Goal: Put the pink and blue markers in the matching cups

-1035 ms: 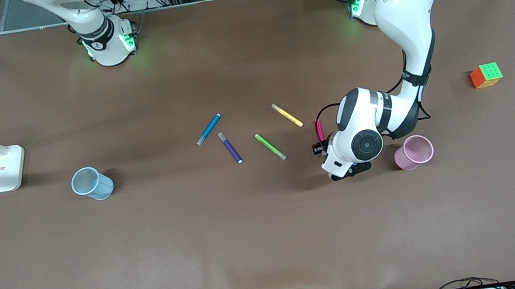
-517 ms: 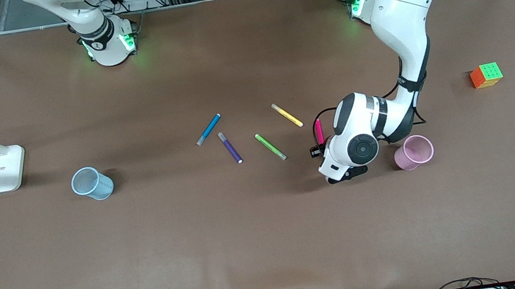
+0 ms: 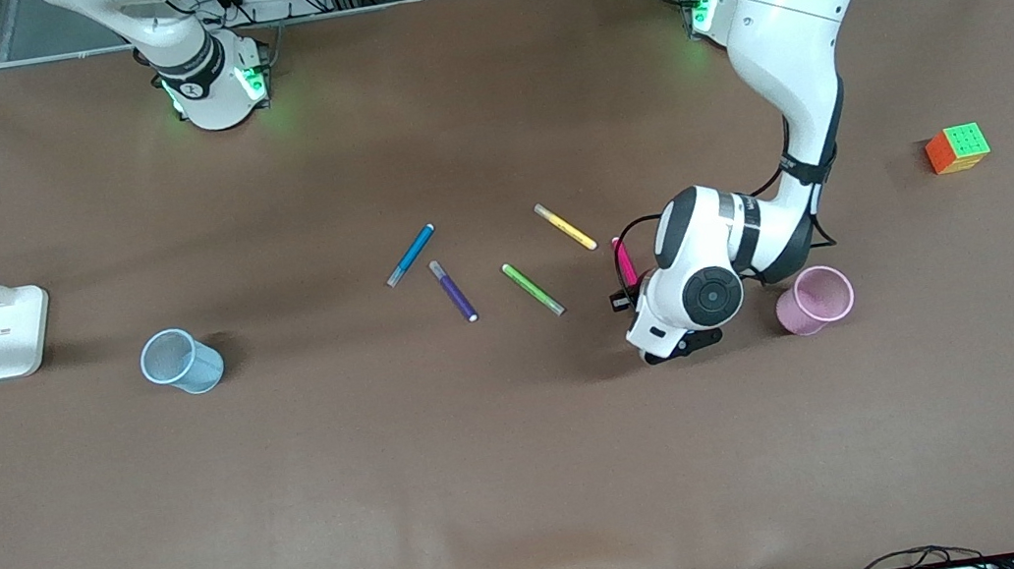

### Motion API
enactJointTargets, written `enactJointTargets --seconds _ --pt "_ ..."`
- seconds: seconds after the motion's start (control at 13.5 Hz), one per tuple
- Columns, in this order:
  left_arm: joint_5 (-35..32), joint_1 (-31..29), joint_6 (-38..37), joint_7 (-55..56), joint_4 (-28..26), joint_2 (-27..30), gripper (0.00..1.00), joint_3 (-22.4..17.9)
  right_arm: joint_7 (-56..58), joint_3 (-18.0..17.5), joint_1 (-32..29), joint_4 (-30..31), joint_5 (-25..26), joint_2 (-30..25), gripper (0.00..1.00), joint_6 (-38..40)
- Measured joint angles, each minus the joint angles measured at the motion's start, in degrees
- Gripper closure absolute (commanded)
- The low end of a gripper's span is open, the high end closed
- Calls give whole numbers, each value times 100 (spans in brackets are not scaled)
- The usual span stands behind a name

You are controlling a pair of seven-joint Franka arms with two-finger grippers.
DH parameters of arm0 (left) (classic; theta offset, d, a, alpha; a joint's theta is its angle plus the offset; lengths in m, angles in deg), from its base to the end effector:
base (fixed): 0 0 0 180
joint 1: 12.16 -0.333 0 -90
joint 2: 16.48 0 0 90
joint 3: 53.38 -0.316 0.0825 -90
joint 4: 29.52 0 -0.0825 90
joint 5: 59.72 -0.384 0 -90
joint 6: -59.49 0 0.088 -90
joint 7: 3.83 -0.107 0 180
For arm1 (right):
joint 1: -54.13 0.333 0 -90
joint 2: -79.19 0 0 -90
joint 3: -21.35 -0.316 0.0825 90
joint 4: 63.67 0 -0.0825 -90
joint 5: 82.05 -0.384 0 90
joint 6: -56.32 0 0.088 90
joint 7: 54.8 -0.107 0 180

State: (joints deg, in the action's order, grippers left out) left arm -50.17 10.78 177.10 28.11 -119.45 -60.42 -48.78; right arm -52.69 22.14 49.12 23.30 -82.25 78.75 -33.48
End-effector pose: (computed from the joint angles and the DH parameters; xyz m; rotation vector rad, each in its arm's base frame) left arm 0.5911 -0.3116 0.1717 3.0540 0.2908 -0.5287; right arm 0.5495 -0.0555 0.6534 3.1383 -0.1009 0.0898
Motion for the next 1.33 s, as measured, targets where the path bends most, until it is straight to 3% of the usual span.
enactJointTargets --seconds 0.3,0.67,1.11,1.33 --pt "0 -53 -24 0 382 79 100 -51 0 0 0 0 0 1 0 0" --pt "-79 -340 -459 -2 513 716 100 -102 0 4 -3 0 0 3 0 1" --pt "-516 -575 -622 -80 524 1326 100 -109 0 12 -7 4 0 114 0 -3" --pt "-943 -630 -634 -115 531 1592 100 -109 0 25 -10 10 9 477 0 -9"
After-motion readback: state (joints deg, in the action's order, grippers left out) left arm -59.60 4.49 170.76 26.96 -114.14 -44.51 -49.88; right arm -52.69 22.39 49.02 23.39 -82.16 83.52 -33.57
